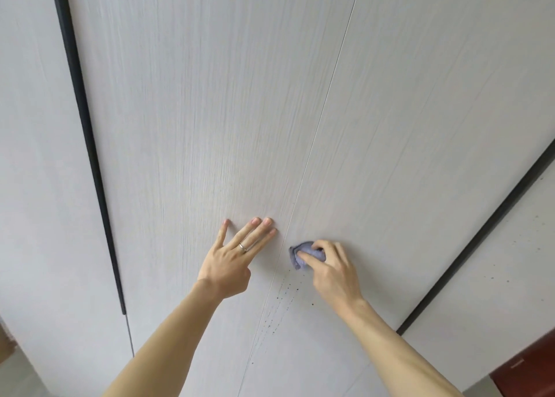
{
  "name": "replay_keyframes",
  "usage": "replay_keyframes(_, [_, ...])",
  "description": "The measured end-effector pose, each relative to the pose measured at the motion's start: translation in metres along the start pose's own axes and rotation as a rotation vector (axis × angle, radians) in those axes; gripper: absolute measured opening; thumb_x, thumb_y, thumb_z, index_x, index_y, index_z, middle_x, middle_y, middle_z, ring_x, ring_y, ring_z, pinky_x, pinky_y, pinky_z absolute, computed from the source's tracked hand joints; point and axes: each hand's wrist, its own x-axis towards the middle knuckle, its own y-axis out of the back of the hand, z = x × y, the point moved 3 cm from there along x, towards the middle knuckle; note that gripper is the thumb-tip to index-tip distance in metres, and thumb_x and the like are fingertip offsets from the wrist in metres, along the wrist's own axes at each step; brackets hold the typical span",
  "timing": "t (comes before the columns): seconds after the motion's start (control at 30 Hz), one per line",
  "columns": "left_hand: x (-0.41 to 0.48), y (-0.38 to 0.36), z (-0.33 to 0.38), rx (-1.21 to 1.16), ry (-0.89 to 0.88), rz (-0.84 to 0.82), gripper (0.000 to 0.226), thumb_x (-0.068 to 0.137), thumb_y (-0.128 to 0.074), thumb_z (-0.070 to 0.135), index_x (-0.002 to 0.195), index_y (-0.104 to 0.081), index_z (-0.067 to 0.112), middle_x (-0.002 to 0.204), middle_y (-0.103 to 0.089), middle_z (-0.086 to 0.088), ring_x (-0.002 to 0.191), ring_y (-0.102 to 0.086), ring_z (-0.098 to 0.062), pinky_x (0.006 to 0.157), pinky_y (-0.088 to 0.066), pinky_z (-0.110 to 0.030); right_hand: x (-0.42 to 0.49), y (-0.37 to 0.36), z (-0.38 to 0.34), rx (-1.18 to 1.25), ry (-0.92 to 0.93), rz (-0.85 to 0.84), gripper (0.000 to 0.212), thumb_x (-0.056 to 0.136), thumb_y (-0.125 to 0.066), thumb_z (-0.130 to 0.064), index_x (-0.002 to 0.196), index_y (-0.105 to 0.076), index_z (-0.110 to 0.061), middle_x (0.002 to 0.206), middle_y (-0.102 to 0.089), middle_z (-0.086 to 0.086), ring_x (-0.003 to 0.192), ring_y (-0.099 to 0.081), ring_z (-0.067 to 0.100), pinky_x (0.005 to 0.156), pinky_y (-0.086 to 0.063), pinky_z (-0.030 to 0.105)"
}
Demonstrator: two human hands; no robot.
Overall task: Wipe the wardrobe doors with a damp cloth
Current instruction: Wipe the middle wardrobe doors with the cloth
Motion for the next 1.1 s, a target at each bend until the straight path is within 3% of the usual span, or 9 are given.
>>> replay_keyframes(0.13, [-0.004,-0.002,0.004,-0.026,0.029,-0.014,0.117,0.059,-0.067,0.005,0.162,-0.015,0.022,0.170,-0.002,0.006,0.156,-0.001,-0.015,0.117,-0.023,-0.066,0.071,0.056,-0.007,0.068,-0.073,0.263,0.040,0.087,-0.058,-0.007,0.118,-0.074,-0.027,0.117,-0.051,-0.002,0.094,-0.053,0.029,0.065,-0.049,0.034])
replay_keyframes(0.23, [-0.003,-0.001,0.011,-0.051,0.057,-0.006,0.117,0.059,-0.069,0.007,0.162,-0.015,0.020,0.170,-0.001,0.005,0.156,-0.003,-0.016,0.117,-0.024,-0.066,0.106,0.069,-0.016,0.070,-0.097,0.367,0.040,0.092,-0.048,-0.010,0.120,-0.073,-0.024,0.115,-0.057,0.006,0.093,-0.053,0.031,0.066,-0.046,0.032])
replay_keyframes(0.4, [-0.023,0.001,0.003,-0.008,0.087,0.030,0.106,0.065,-0.068,0.009,0.160,-0.023,0.013,0.170,-0.008,-0.002,0.155,-0.014,-0.021,0.121,-0.016,-0.055,0.059,0.012,-0.028,-0.018,0.139,0.215,0.041,0.081,-0.056,-0.004,0.109,-0.077,-0.026,0.110,-0.054,-0.001,0.090,-0.050,0.027,0.054,-0.052,0.034])
replay_keyframes(0.5, [-0.048,0.001,-0.020,0.000,0.196,0.020,0.105,0.064,-0.068,0.006,0.159,-0.025,0.012,0.169,-0.011,-0.005,0.154,-0.020,-0.026,0.121,-0.018,-0.056,0.040,-0.001,-0.031,-0.003,0.087,0.089,0.048,0.066,-0.077,0.005,0.100,-0.079,-0.027,0.105,-0.054,-0.004,0.090,-0.045,0.022,0.046,-0.047,0.030])
replay_keyframes(0.67, [-0.059,0.002,-0.044,-0.022,0.325,-0.076,0.110,0.061,-0.070,0.005,0.160,-0.023,0.013,0.170,-0.008,0.001,0.152,-0.025,-0.024,0.117,-0.026,-0.061,0.118,0.054,-0.056,0.112,-0.009,0.280,0.041,0.092,-0.043,-0.017,0.119,-0.073,-0.024,0.113,-0.055,0.003,0.094,-0.050,0.028,0.058,-0.048,0.036])
replay_keyframes(0.8, [-0.062,0.002,-0.048,-0.035,0.328,-0.124,0.114,0.061,-0.067,0.004,0.162,-0.015,0.018,0.170,0.000,0.007,0.153,-0.019,-0.019,0.116,-0.025,-0.062,0.161,0.061,-0.073,0.109,-0.028,0.408,0.047,0.087,-0.054,0.002,0.123,-0.072,-0.023,0.112,-0.056,0.009,0.090,-0.050,0.030,0.059,-0.043,0.031])
replay_keyframes(0.87, [-0.063,0.001,-0.050,-0.027,0.328,-0.126,0.115,0.061,-0.067,0.004,0.162,-0.014,0.019,0.170,-0.001,0.008,0.153,-0.018,-0.018,0.116,-0.023,-0.062,0.145,0.037,-0.083,0.066,0.089,0.383,0.049,0.084,-0.054,0.003,0.121,-0.072,-0.023,0.110,-0.056,0.007,0.087,-0.051,0.030,0.060,-0.044,0.031])
replay_keyframes(0.97, [-0.064,0.000,-0.049,-0.020,0.329,-0.140,0.117,0.059,-0.068,0.004,0.162,-0.016,0.018,0.170,-0.003,0.007,0.152,-0.021,-0.019,0.115,-0.025,-0.062,0.091,-0.016,-0.092,0.001,0.294,0.160,0.042,0.075,-0.065,-0.005,0.109,-0.076,-0.027,0.099,-0.059,0.003,0.079,-0.050,0.027,0.058,-0.046,0.032])
replay_keyframes(1.1, [-0.070,-0.001,-0.052,-0.009,0.310,-0.143,0.118,0.057,-0.069,0.003,0.162,-0.017,0.017,0.170,-0.004,0.006,0.151,-0.025,-0.021,0.114,-0.028,-0.061,0.061,-0.035,-0.089,0.011,0.260,-0.006,0.050,0.062,-0.084,-0.004,0.103,-0.076,-0.031,0.096,-0.058,-0.001,0.076,-0.053,0.025,0.055,-0.046,0.029])
